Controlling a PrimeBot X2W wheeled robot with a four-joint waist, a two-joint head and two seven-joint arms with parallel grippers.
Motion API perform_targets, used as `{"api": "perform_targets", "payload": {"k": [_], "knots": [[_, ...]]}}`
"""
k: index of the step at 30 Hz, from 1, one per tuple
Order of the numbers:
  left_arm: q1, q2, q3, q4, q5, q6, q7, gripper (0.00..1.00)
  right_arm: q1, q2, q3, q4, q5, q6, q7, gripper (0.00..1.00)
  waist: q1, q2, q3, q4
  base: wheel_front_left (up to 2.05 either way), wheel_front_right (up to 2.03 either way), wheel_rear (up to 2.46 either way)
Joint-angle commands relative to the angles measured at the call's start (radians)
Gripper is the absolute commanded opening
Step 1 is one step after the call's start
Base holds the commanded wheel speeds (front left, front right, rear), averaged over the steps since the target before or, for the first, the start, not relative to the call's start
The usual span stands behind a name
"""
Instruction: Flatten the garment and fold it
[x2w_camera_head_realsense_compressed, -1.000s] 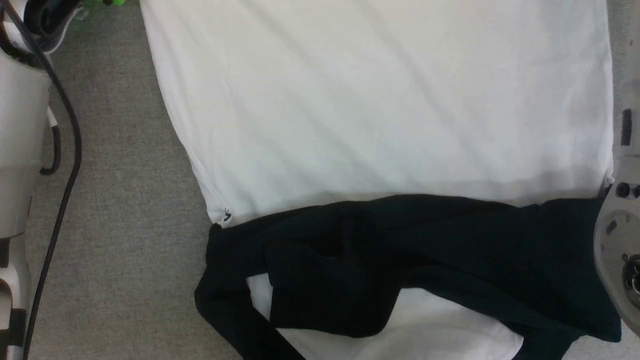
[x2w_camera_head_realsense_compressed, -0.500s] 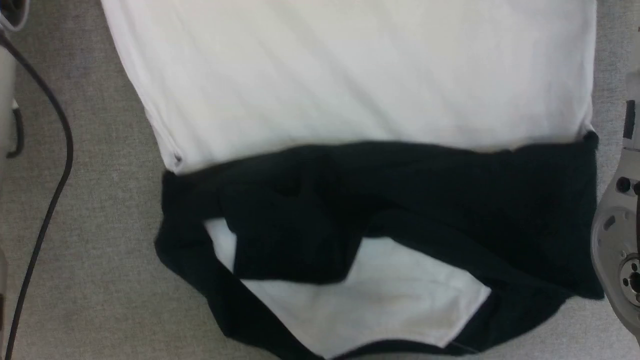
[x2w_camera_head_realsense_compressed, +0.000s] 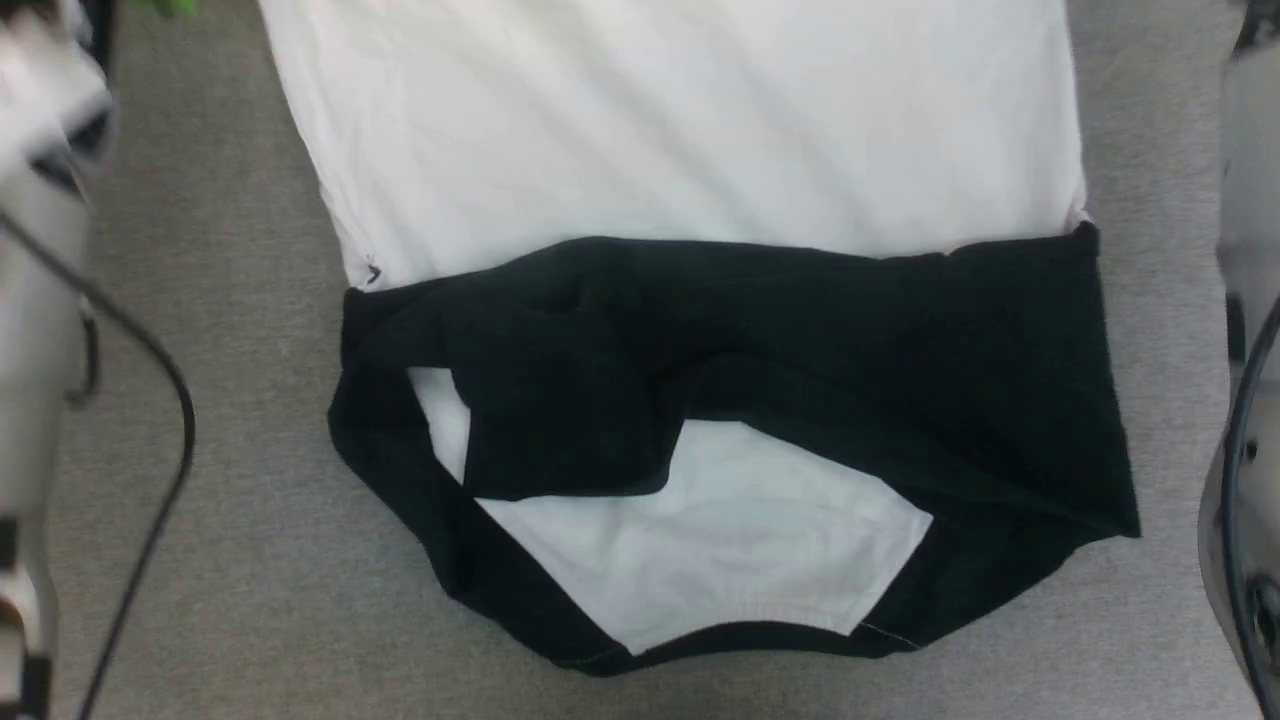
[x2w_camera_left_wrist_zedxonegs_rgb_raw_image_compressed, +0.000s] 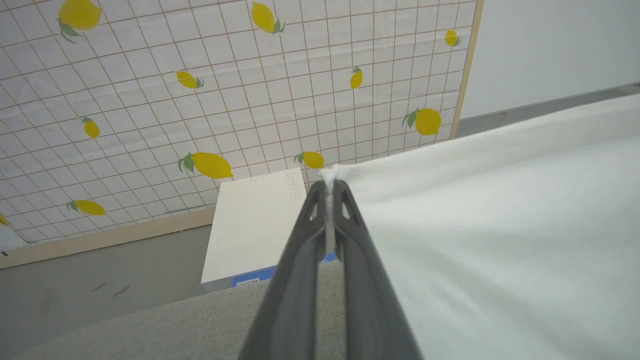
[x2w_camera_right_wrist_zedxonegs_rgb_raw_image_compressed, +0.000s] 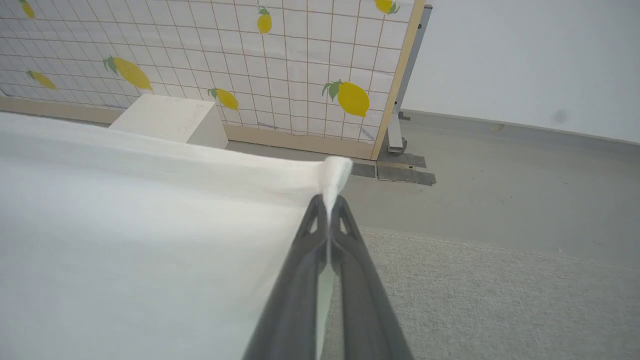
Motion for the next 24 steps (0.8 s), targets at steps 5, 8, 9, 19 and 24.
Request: {"api": "perform_targets", "payload": {"k": [5, 8, 9, 19, 24], "knots": [[0.239, 0.025, 0.017, -0.14, -0.046, 0.0, -0.089, 0.0, 0.211, -0.082, 0.087, -0.137, 0.104, -0.002, -0.066, 0.0, 0.0, 0.0, -0.193, 0.019, 0.0, 0.0, 0.0], [0.389, 0.033, 0.024, -0.239, -0.074, 0.019, -0.109, 0.0, 0.358, -0.124, 0.116, -0.24, 0.146, -0.002, -0.076, 0.0, 0.0, 0.0, -0.259, 0.032, 0.0, 0.0, 0.0], [0.449, 0.039, 0.022, -0.276, -0.082, 0.026, -0.108, 0.0, 0.419, -0.136, 0.116, -0.284, 0.164, -0.002, -0.076, 0.0, 0.0, 0.0, -0.28, 0.037, 0.0, 0.0, 0.0], [0.915, 0.064, -0.024, -0.52, -0.239, 0.055, -0.006, 0.0, 0.983, -0.15, -0.009, -0.637, 0.179, -0.002, -0.018, 0.0, 0.0, 0.0, -0.41, 0.088, 0.0, 0.0, 0.0], [1.045, 0.07, -0.044, -0.528, -0.34, 0.037, 0.056, 0.0, 1.139, -0.108, -0.071, -0.694, 0.153, -0.002, 0.025, 0.0, 0.0, 0.0, -0.441, 0.101, 0.0, 0.0, 0.0]]}}
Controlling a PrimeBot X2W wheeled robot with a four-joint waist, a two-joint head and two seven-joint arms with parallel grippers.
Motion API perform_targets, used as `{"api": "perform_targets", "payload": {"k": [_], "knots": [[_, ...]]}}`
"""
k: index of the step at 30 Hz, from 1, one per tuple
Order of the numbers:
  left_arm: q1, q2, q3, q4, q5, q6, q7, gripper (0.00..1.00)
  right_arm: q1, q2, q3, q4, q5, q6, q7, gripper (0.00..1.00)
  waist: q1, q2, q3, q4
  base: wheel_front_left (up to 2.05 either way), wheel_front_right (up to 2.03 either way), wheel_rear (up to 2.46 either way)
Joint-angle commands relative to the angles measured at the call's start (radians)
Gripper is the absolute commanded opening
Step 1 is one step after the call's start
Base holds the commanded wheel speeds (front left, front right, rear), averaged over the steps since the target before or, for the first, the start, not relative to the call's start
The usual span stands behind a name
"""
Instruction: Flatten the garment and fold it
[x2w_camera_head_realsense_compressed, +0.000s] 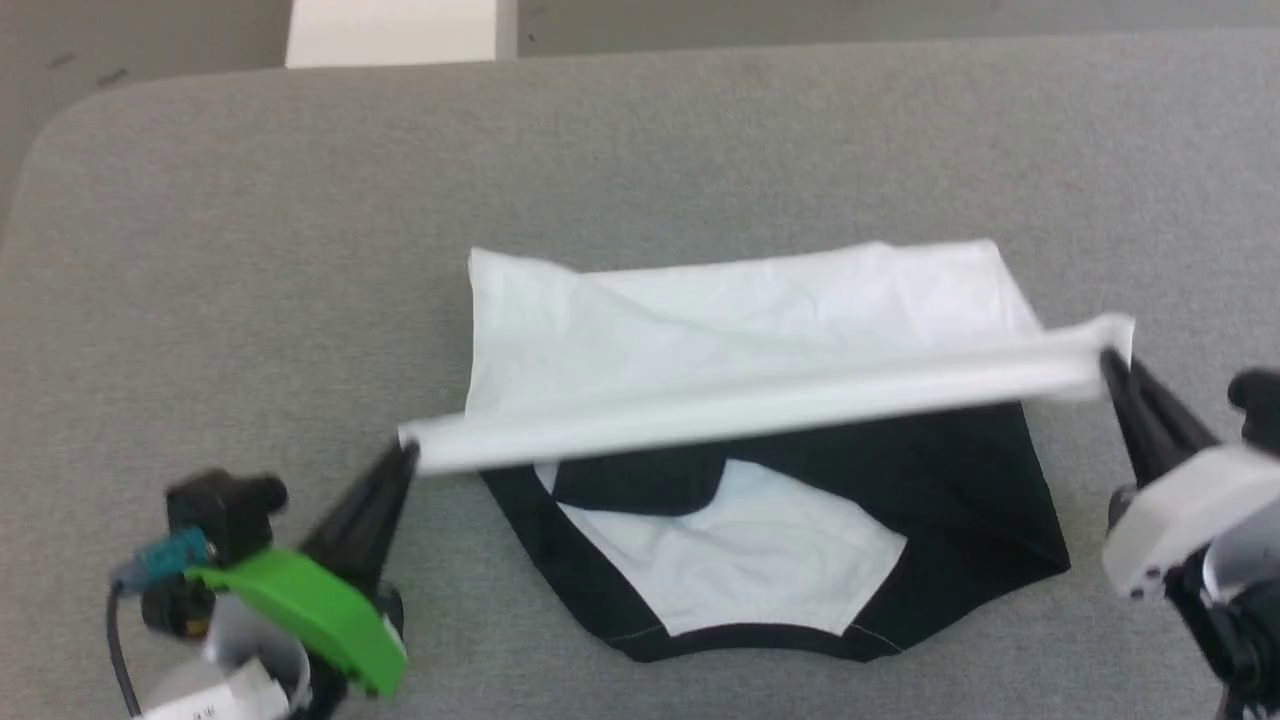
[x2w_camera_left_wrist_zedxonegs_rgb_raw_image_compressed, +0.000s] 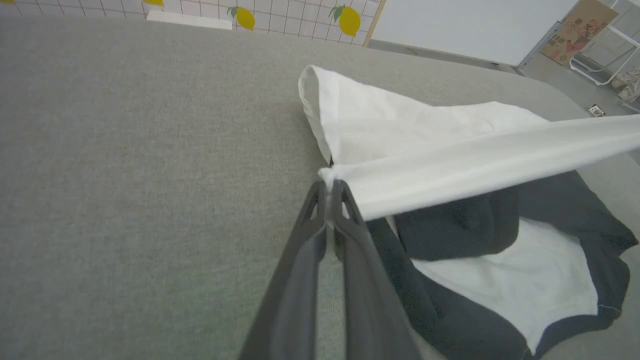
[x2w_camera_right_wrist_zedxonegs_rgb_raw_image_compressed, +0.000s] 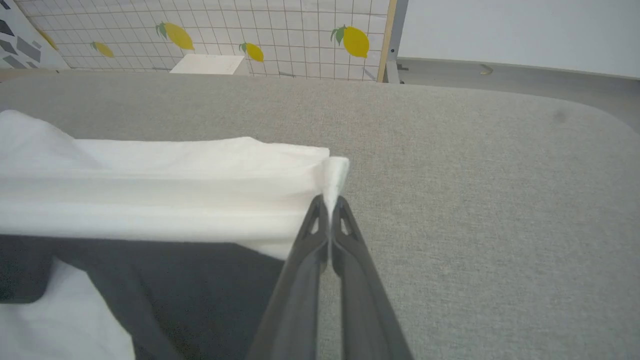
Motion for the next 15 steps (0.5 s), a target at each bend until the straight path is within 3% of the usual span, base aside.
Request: {"api": "perform_targets", "payload": {"k": [1, 6, 15], "knots": [[0.04, 0.012, -0.001, 0.009, -0.025, -0.002, 0.017, 0.0, 0.034, 0.012, -0.021, -0.016, -0.014, -0.002, 0.008, 0.0, 0.0001, 0.0, -0.04, 0.028, 0.0, 0.0, 0.0], [0.112, 0.014, -0.027, 0.022, -0.091, 0.002, 0.091, 0.0, 0.128, 0.052, -0.06, -0.037, -0.035, -0.002, 0.05, 0.0, 0.0001, 0.0, -0.059, 0.037, 0.0, 0.0, 0.0], [0.116, -0.029, -0.11, 0.127, -0.083, -0.021, 0.131, 0.0, 0.206, 0.08, -0.042, 0.051, -0.073, -0.002, 0.095, 0.0, 0.0001, 0.0, -0.069, 0.048, 0.0, 0.0, 0.0]]}}
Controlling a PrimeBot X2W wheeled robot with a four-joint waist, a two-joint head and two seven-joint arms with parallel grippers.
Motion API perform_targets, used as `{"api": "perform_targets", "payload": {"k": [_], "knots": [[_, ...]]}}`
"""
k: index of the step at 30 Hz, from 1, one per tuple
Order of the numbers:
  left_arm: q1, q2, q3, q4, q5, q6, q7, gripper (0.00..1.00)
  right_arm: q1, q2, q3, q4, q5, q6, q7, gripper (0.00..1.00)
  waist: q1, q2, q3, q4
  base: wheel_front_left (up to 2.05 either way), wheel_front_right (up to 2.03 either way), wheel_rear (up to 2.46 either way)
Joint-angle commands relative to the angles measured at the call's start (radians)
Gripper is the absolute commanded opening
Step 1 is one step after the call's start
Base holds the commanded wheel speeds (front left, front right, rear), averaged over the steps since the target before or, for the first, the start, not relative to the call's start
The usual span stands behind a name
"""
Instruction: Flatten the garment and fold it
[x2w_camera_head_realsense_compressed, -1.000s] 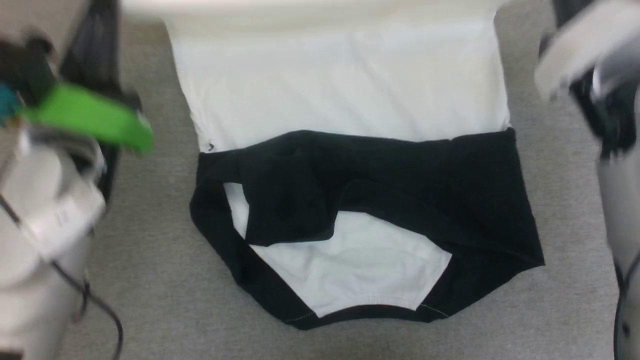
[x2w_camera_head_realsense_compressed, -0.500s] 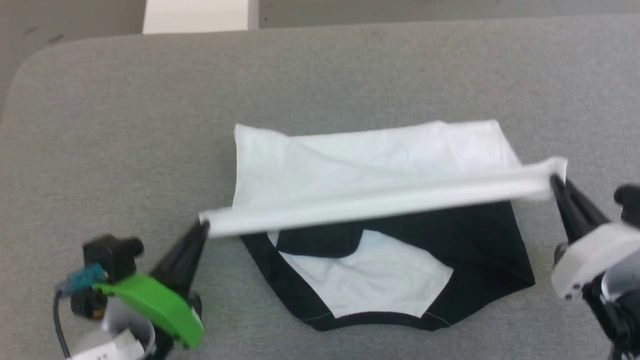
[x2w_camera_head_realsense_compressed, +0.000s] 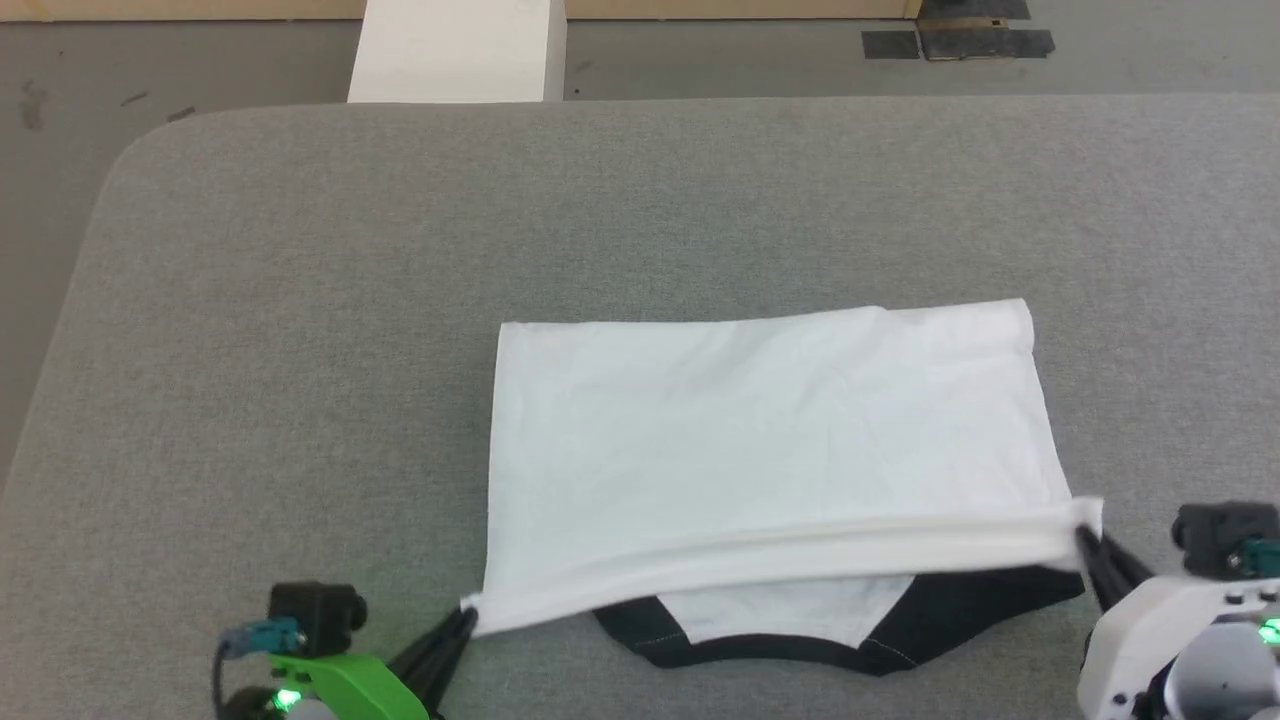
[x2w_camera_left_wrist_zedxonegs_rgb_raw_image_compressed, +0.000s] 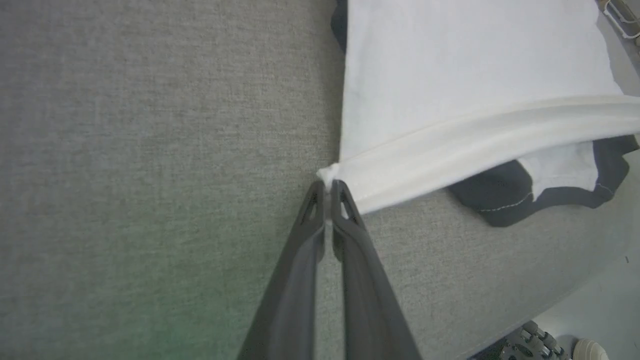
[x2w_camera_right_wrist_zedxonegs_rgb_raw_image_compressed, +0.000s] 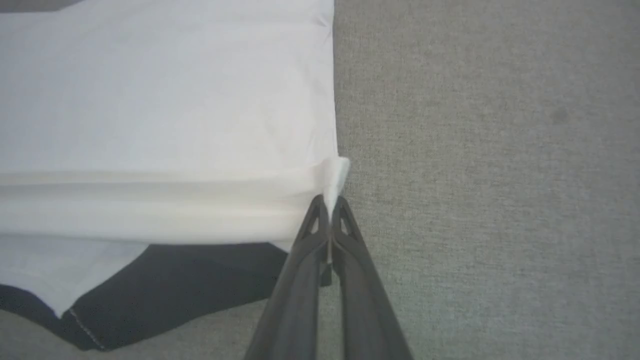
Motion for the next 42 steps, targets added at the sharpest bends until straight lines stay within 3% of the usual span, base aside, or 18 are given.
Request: {"api": "perform_targets", "payload": {"k": [1, 8, 9, 10, 11, 18, 24, 28, 35, 42], "knots": [[0.005, -0.006, -0.007, 0.022, 0.007, -0.007, 0.004, 0.0, 0.01, 0.004, 0.003, 0.019, -0.009, -0.002, 0.004, 0.0, 0.0001, 0.0, -0.002, 0.001, 0.0, 0.0, 0.0], [-0.002, -0.047, -0.034, 0.125, 0.007, -0.03, -0.016, 0.0, 0.026, 0.021, -0.003, 0.101, -0.014, -0.002, 0.019, 0.0, 0.0001, 0.0, -0.022, 0.001, 0.0, 0.0, 0.0], [-0.001, -0.051, -0.033, 0.134, 0.004, -0.029, -0.02, 0.35, 0.029, 0.023, -0.003, 0.105, -0.015, -0.002, 0.024, 0.28, 0.0001, 0.0, -0.027, 0.001, 0.0, 0.0, 0.0], [0.001, -0.057, -0.032, 0.145, 0.001, -0.028, -0.025, 1.0, 0.035, 0.024, -0.005, 0.108, -0.017, -0.002, 0.031, 0.96, 0.0001, 0.0, -0.034, 0.001, 0.0, 0.0, 0.0], [0.002, -0.06, -0.033, 0.153, 0.001, -0.028, -0.029, 1.0, 0.041, 0.025, -0.007, 0.109, -0.018, -0.002, 0.036, 1.0, 0.0001, 0.0, -0.039, 0.001, 0.0, 0.0, 0.0], [0.018, -0.058, -0.009, 0.239, -0.004, -0.03, -0.085, 1.0, 0.104, 0.035, -0.05, 0.076, -0.013, -0.002, 0.073, 1.0, 0.0001, 0.0, -0.082, 0.004, 0.0, 0.0, 0.0], [0.007, -0.048, 0.05, 0.29, 0.014, -0.062, -0.247, 1.0, 0.12, 0.068, -0.101, -0.009, 0.006, -0.002, 0.035, 1.0, 0.0001, 0.0, -0.103, 0.011, 0.0, 0.0, 0.0], [-0.033, -0.058, 0.096, 0.318, 0.081, -0.054, -0.344, 1.0, 0.095, 0.088, -0.126, -0.054, 0.054, -0.002, 0.003, 1.0, 0.0001, 0.0, -0.111, 0.017, 0.0, 0.0, 0.0], [-0.1, -0.179, 0.301, 0.229, 0.266, -0.011, -0.358, 1.0, -0.028, 0.098, -0.154, 0.034, 0.159, -0.002, -0.006, 1.0, 0.0001, 0.0, -0.11, 0.022, 0.0, 0.0, 0.0], [-0.126, -0.298, 0.416, 0.119, 0.45, 0.025, -0.358, 1.0, -0.161, 0.1, -0.177, 0.235, 0.291, -0.002, 0.114, 1.0, 0.0001, 0.0, -0.095, 0.027, 0.0, 0.0, 0.0]]}}
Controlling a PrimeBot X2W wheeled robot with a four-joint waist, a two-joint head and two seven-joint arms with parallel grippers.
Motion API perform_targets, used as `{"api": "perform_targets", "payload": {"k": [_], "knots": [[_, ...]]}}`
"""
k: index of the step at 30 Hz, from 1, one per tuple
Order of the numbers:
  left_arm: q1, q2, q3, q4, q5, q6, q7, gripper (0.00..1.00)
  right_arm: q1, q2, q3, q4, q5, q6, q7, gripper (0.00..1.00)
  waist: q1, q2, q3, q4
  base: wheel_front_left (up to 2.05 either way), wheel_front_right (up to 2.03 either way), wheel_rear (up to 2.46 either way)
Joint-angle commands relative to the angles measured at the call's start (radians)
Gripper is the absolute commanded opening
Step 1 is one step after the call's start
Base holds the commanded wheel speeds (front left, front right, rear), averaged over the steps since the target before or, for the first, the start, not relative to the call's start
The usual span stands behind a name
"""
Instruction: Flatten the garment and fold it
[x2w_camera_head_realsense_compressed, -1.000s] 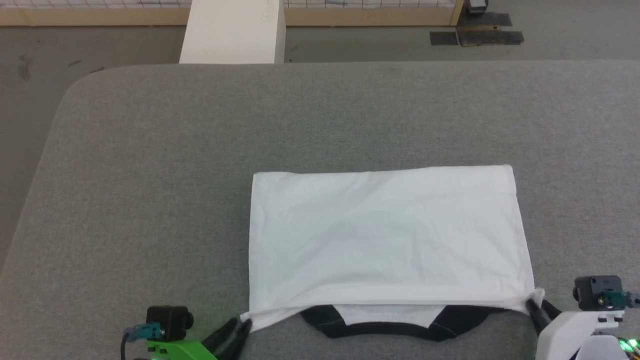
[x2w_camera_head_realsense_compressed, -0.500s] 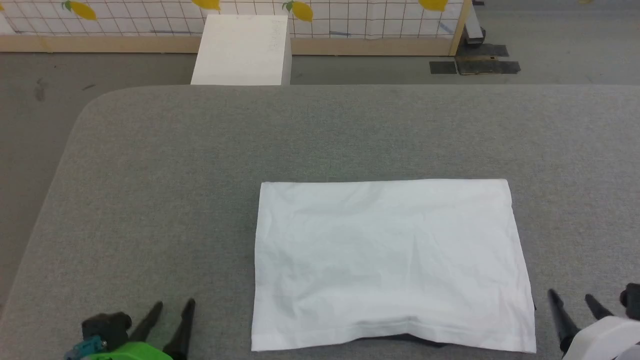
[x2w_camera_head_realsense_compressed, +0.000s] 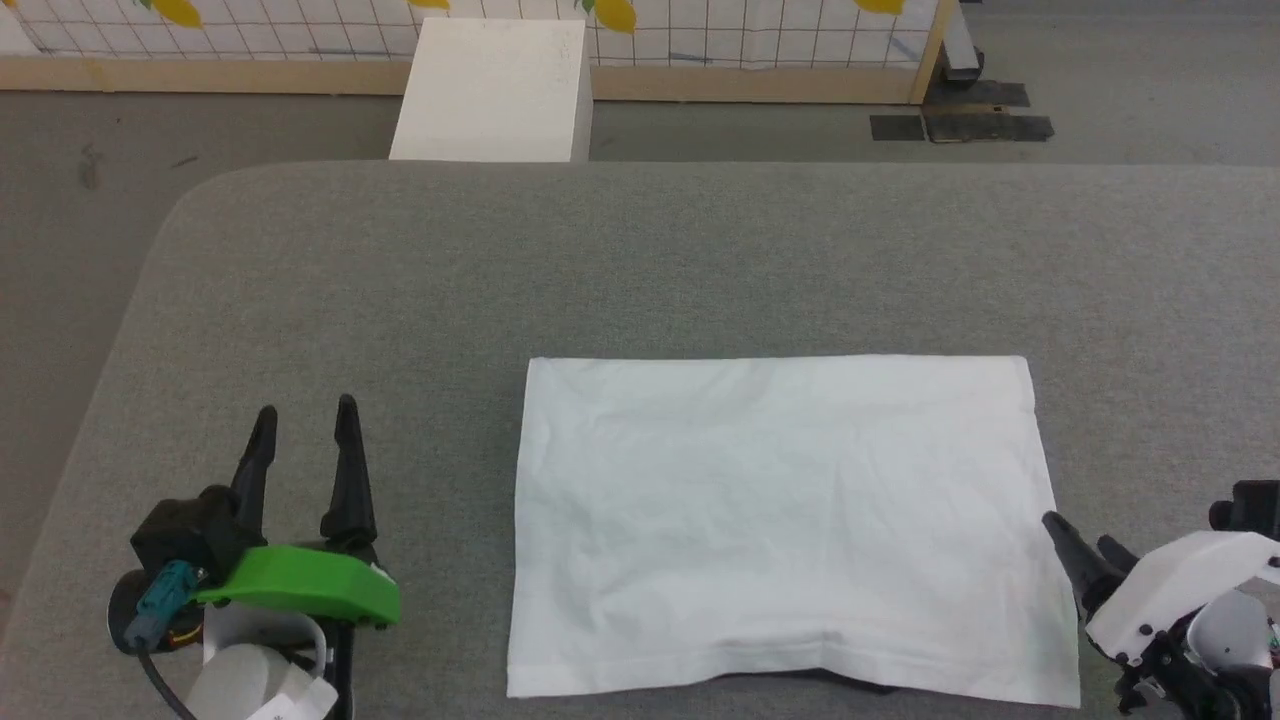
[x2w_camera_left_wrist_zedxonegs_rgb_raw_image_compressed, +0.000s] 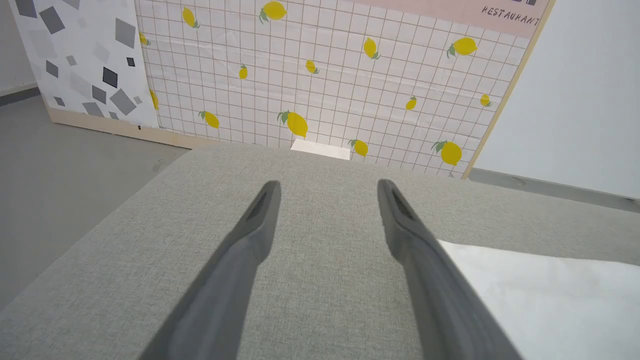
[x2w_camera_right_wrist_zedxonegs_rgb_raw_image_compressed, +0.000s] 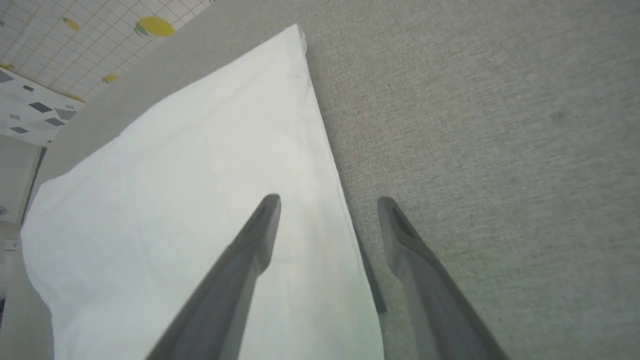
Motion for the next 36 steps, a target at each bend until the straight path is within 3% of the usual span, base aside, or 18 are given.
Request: {"api": "perform_targets", "payload": {"k": [1, 6, 12, 17, 18, 20, 21, 22, 23, 29, 36], "knots": [[-0.025, -0.018, 0.015, -0.015, 0.034, 0.006, -0.004, 1.0, -0.032, 0.002, -0.012, 0.034, 0.019, -0.001, 0.029, 1.0, 0.0, 0.0, 0.008, 0.005, 0.0, 0.0, 0.0], [-0.042, -0.079, 0.043, -0.053, 0.117, -0.013, -0.004, 1.0, -0.117, 0.002, -0.039, 0.153, 0.079, -0.001, 0.127, 1.0, 0.0, 0.0, 0.029, 0.014, 0.0, 0.0, 0.0], [-0.056, -0.127, 0.047, -0.057, 0.168, -0.076, -0.004, 1.0, -0.174, 0.002, -0.038, 0.265, 0.089, -0.001, 0.267, 1.0, 0.0, 0.0, 0.046, 0.022, 0.0, 0.0, 0.0], [-0.061, -0.148, 0.059, -0.05, 0.193, -0.108, -0.004, 1.0, -0.188, 0.002, 0.028, 0.306, 0.158, -0.001, 0.377, 1.0, 0.0, 0.0, 0.053, 0.021, 0.0, 0.0, 0.0], [-0.062, -0.151, 0.061, -0.048, 0.197, -0.112, -0.004, 1.0, -0.187, 0.002, 0.045, 0.306, 0.182, -0.001, 0.394, 0.86, 0.0, 0.0, 0.054, 0.02, 0.0, 0.0, 0.0], [-0.064, -0.157, 0.066, -0.044, 0.204, -0.117, -0.004, 1.0, -0.183, 0.002, 0.071, 0.298, 0.202, -0.001, 0.406, 0.4, 0.0, 0.0, 0.053, 0.017, 0.0, 0.0, 0.0], [-0.065, -0.159, 0.068, -0.044, 0.206, -0.119, -0.004, 1.0, -0.18, 0.002, 0.081, 0.291, 0.203, -0.001, 0.407, 0.31, 0.0, 0.0, 0.053, 0.016, 0.0, 0.0, 0.0], [-0.065, -0.161, 0.069, -0.042, 0.209, -0.122, -0.004, 1.0, -0.177, 0.002, 0.09, 0.279, 0.203, -0.001, 0.398, 0.11, 0.0, 0.0, 0.052, 0.014, 0.0, 0.0, 0.0], [-0.065, -0.163, 0.071, -0.04, 0.211, -0.124, -0.004, 1.0, -0.175, 0.002, 0.092, 0.27, 0.198, -0.001, 0.385, 0.0, 0.0, 0.0, 0.051, 0.013, 0.0, 0.0, 0.0], [-0.061, -0.171, 0.078, -0.026, 0.221, -0.131, -0.004, 1.0, -0.154, 0.002, 0.047, 0.215, 0.096, -0.001, 0.298, 0.0, 0.0, 0.0, 0.038, 0.009, 0.0, 0.0, 0.0], [-0.053, -0.177, 0.081, -0.01, 0.224, -0.138, -0.004, 1.0, -0.108, 0.001, -0.097, 0.104, -0.138, -0.001, 0.216, 0.0, 0.0, 0.0, 0.028, 0.005, 0.0, 0.0, 0.0]]}}
